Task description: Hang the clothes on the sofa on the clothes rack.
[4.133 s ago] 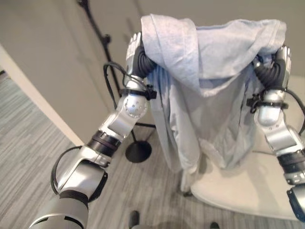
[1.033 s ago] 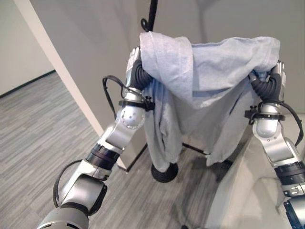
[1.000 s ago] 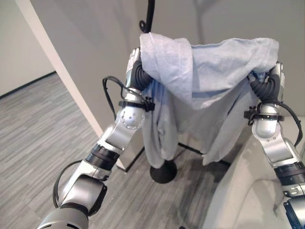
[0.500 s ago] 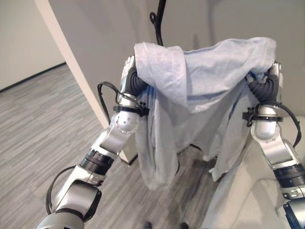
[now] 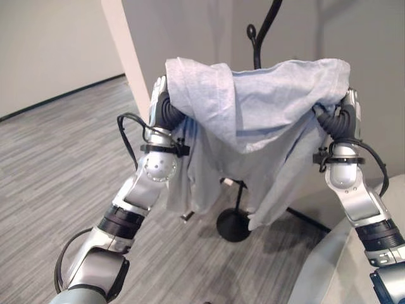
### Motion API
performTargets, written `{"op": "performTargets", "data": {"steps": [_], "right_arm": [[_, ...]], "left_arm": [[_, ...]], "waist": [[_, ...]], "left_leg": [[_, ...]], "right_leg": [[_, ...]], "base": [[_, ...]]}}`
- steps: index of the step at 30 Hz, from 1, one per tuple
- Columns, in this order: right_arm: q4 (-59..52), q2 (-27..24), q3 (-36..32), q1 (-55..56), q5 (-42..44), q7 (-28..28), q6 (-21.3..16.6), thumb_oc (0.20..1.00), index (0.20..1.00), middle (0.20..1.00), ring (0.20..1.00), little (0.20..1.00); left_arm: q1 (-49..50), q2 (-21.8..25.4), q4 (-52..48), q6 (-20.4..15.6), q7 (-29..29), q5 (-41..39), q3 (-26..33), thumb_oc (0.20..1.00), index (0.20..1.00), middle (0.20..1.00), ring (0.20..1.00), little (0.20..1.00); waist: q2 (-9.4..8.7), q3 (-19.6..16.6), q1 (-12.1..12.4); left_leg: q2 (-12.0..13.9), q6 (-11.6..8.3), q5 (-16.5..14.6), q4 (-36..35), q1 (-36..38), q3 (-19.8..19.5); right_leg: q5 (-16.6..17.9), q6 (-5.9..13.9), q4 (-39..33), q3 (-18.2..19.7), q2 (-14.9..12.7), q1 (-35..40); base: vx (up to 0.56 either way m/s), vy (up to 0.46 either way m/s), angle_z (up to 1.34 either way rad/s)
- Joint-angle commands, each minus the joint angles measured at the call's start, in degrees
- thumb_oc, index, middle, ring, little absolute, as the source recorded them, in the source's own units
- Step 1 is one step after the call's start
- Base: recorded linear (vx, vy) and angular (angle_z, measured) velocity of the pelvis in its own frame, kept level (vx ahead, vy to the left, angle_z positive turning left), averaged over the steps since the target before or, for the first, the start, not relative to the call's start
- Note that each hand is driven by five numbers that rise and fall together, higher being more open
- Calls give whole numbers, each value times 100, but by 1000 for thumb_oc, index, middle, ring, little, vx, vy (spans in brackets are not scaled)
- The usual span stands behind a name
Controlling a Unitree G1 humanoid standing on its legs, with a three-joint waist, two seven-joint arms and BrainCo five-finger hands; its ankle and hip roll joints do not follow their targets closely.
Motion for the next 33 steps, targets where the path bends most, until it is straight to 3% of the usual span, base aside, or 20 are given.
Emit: {"op": "performTargets", "data": {"steps": [1, 3, 4, 6, 7, 8, 10, 14, 18, 23, 28, 33], "right_arm": [[-130, 29, -170, -116, -251, -17, -98, 200, 200, 200, 200, 200], [-102, 57, -202, -114, -238, -57, -146, 200, 200, 200, 200, 200], [-101, 21, -228, -203, -225, -69, -172, 200, 200, 200, 200, 200], [-152, -51, -231, -370, -230, -104, -175, 200, 200, 200, 200, 200], [-160, -108, -287, -327, -248, -158, -160, 200, 200, 200, 200, 200], [-179, -196, -441, -175, -264, -178, -183, 200, 200, 200, 200, 200], [-252, -286, -586, 67, -231, -135, -216, 200, 200, 200, 200, 200], [-448, -387, -642, 330, -115, -59, -351, 200, 200, 200, 200, 200], [-480, -465, -674, 413, 5, -106, -403, 200, 200, 200, 200, 200], [-412, -474, -664, 415, -31, -126, -360, 200, 200, 200, 200, 200], [-369, -366, -654, 506, -124, -91, -280, 200, 200, 200, 200, 200], [-396, -296, -634, 466, -154, -111, -246, 200, 200, 200, 200, 200]], "left_arm": [[-338, 144, -85, -171, 248, -35, 216, 200, 200, 200, 200, 200], [-396, 124, -48, -168, 248, -30, 198, 200, 200, 200, 200, 200], [-458, 130, -52, -195, 233, 1, 212, 200, 200, 200, 200, 200], [-513, 100, -46, -193, 267, 11, 205, 200, 200, 200, 200, 200], [-508, 72, -34, -207, 275, 16, 180, 200, 200, 200, 200, 200], [-508, 17, -14, -252, 241, 76, 151, 200, 200, 200, 200, 200], [-483, -56, -27, -259, 150, 83, 75, 200, 200, 200, 200, 200], [-317, -124, -78, -242, 33, -24, 100, 200, 200, 200, 200, 200], [-270, -207, -130, -247, 54, -138, 135, 200, 200, 200, 200, 200], [-248, -253, -81, -240, 49, -116, 138, 200, 200, 200, 200, 200], [-180, -172, -125, -237, -39, -45, 83, 200, 200, 200, 200, 200], [-242, -113, -168, -217, -44, -14, 60, 200, 200, 200, 200, 200]], "waist": [[-82, 104, -73], [-28, 156, -88], [-38, 123, -89], [-85, 227, -154], [-127, 246, -211], [-277, 213, -331], [-371, 46, -409], [-275, -140, -499], [-278, 32, -507], [-138, 10, -530], [-56, -223, -557], [-37, -276, -534]], "left_leg": [[-11, 216, -517, 388, -165, -210], [40, 213, -553, 416, -198, -284], [133, 85, -624, 334, -116, -297], [179, -37, -700, 243, 52, -336], [181, -92, -763, 230, 127, -431], [312, -249, -730, 147, 252, -580], [513, -347, -697, 121, 246, -746], [978, -620, -570, 197, 198, -954], [949, -635, -639, 1007, -263, -903], [647, -452, -425, 476, -479, -684], [589, -464, -324, -30, -47, -369], [529, -398, -355, -89, 102, -258]], "right_leg": [[490, 656, 2138, 513, -880, -564], [258, 563, 2595, 591, -864, -909], [76, 554, 1925, 376, -1061, -1065], [199, 682, 813, 180, -953, -1222], [185, 727, 434, 286, -849, -1142], [464, 912, 189, 668, -676, -1083], [413, 824, 35, 558, -589, -806], [15, 519, -47, 292, -169, -431], [-173, 382, -132, 89, -144, -124], [-168, 421, -130, 46, -172, -77], [-151, 474, -160, 90, -292, 21], [-31, 541, -165, 194, -401, -25]], "base": [[-126, 162, 14], [53, -22, 34], [201, -168, 22], [201, -212, -4], [301, -356, -16], [357, -450, 11], [309, -469, 166], [181, -369, 106], [23, -124, 0], [-17, 38, 14], [82, 117, -13], [10, 84, -12]]}}
